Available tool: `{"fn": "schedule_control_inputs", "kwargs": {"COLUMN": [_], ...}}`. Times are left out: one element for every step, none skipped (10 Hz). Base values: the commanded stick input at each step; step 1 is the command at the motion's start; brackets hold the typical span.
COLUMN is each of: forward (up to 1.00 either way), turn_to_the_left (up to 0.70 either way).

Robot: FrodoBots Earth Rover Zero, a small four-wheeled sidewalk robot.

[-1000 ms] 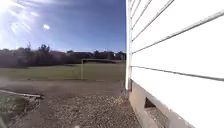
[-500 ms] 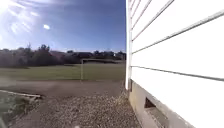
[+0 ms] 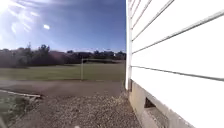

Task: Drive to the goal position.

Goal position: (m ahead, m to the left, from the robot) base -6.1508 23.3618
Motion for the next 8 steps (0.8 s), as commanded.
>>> {"fn": "schedule_control_inputs", "kwargs": {"forward": [0.05,0.05,0.05,0.05,0.05,0.05,0.05,0.05], "turn_to_the_left": [0.0,0.0,0.0,0.0,0.0,0.0,0.0,0.0]}}
